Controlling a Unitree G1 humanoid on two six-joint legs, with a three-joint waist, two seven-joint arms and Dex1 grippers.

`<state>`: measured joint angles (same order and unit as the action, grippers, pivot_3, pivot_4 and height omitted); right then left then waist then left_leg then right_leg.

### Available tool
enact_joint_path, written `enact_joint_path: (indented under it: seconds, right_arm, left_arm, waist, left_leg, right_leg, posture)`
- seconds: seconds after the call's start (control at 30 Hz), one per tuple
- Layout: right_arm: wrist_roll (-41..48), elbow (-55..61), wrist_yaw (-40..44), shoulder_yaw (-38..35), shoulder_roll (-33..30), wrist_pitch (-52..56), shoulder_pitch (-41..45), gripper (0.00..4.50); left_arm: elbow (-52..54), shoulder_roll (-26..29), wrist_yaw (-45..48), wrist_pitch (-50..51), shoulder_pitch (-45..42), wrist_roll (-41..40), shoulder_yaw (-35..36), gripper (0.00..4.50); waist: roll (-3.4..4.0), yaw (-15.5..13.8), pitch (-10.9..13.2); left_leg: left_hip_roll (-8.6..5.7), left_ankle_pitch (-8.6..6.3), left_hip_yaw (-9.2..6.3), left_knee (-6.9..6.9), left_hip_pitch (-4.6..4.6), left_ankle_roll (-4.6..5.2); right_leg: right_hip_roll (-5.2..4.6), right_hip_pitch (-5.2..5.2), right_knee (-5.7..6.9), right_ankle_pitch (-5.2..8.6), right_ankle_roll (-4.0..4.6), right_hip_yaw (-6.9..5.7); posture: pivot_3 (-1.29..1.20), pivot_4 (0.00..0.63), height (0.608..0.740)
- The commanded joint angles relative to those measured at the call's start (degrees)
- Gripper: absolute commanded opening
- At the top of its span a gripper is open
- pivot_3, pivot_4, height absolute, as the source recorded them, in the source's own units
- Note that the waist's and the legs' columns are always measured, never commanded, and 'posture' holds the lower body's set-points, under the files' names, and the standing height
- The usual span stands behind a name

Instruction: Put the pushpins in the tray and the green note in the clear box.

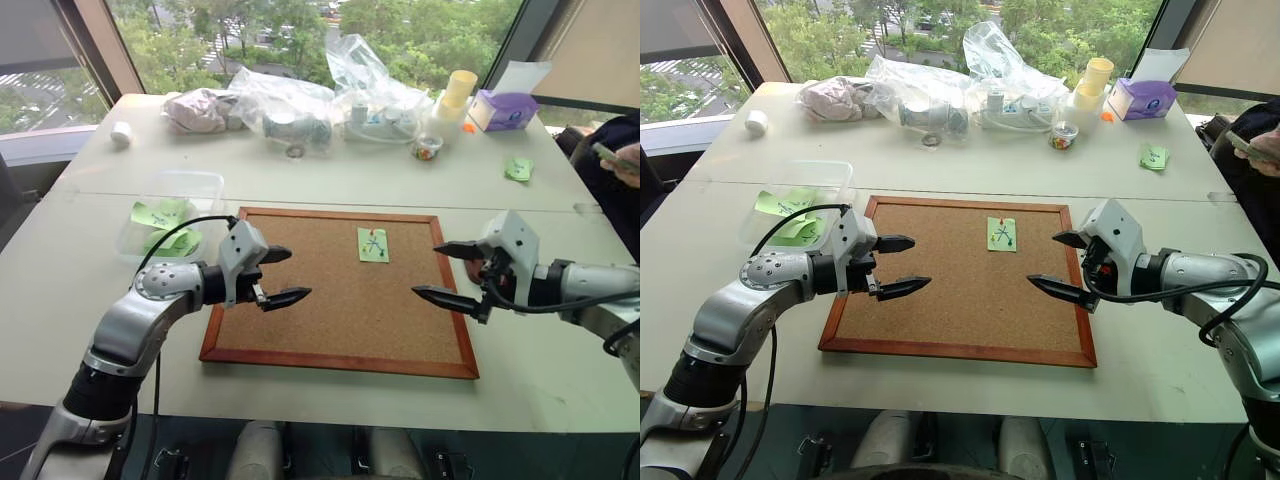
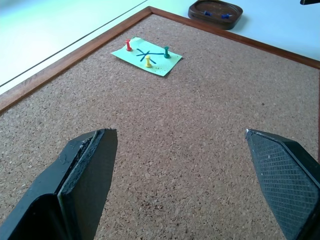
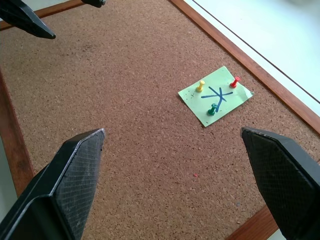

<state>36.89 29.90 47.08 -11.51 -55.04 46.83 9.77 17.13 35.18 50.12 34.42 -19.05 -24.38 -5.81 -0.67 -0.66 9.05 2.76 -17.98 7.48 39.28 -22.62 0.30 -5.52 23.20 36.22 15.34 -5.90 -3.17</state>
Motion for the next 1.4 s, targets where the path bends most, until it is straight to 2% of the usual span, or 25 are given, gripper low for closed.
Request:
enact_joint_path:
  seconds: [0.03, 0.27, 0.47, 0.97, 1.07, 1.27, 1.4]
  right_arm:
    - [0.0, 0.2, 0.3, -0.6, -0.2, -1.0, 1.2, 4.50]
    - [-0.4, 0.1, 0.4, -0.2, 0.0, -1.1, 1.5, 4.50]
    - [-0.7, 0.0, 0.5, 0.2, 0.3, -1.4, 1.6, 4.50]
    - [-0.8, 0.1, -0.3, 1.5, 1.3, -1.7, 2.3, 4.50]
    - [-0.9, 0.0, -0.4, 1.8, 1.6, -1.7, 2.6, 4.50]
    - [-2.5, -1.9, -3.2, 4.8, 5.0, -1.7, 5.2, 4.50]
    - [-5.5, -5.4, -7.4, 7.8, 9.1, -1.1, 8.7, 4.50]
  left_arm:
    - [2.2, 0.4, -0.2, -0.2, -0.2, -0.7, 1.4, 4.49]
    - [3.1, 0.0, -0.6, 2.1, -0.6, -3.1, 2.2, 4.49]
    - [2.9, 0.0, -0.7, 1.1, 0.0, -2.0, 1.0, 4.49]
    - [-2.5, -3.7, -1.8, -2.0, -1.0, 1.1, -0.9, 4.49]
    - [-4.3, -5.8, -2.6, -2.8, -2.2, 1.4, -1.2, 3.61]
    - [-7.2, -8.1, -2.3, -5.1, -3.6, 4.1, -4.8, 0.64]
    - [-9.5, -10.1, -2.7, -6.5, -3.4, 5.7, -6.4, 0.64]
  waist:
    - [0.00, 0.0, 0.0]
    - [0.00, 0.0, 0.0]
    - [0.00, 0.0, 0.0]
    - [0.00, 0.0, 0.0]
    - [0.00, -0.1, 0.0]
    - [0.00, 0.1, 0.0]
    - [0.00, 0.1, 0.0]
  left_leg:
    - [0.00, 0.00, 0.00, 0.00, 0.00, 0.00]
    - [0.02, 0.00, 0.00, 0.00, 0.00, 0.00]
    - [0.00, 0.00, 0.00, 0.00, 0.00, 0.00]
    - [-0.02, 0.00, 0.01, 0.00, 0.00, 0.00]
    - [-0.02, 0.00, 0.00, 0.00, 0.00, 0.00]
    - [-0.03, 0.00, 0.02, 0.01, 0.00, -0.01]
    - [-0.02, 0.01, 0.03, 0.03, 0.01, -0.02]
  right_leg:
    - [0.00, 0.00, 0.00, 0.00, 0.00, 0.00]
    - [0.00, 0.00, 0.00, 0.00, 0.00, 0.00]
    - [0.00, 0.00, 0.00, 0.00, 0.00, 0.00]
    - [0.00, 0.00, 0.00, 0.00, 0.00, 0.00]
    - [0.00, 0.00, 0.00, 0.00, 0.00, 0.00]
    - [0.02, 0.00, 0.00, 0.00, 0.00, 0.00]
    - [0.04, 0.01, 0.03, 0.00, 0.00, 0.00]
  posture:
    - [0.00, 0.150, 0.740]
    - [0.00, 0.150, 0.740]
    - [0.00, 0.150, 0.740]
    - [0.00, 0.150, 0.740]
    - [0.00, 0.150, 0.740]
    - [0.00, 0.150, 0.740]
    - [0.00, 0.150, 0.740]
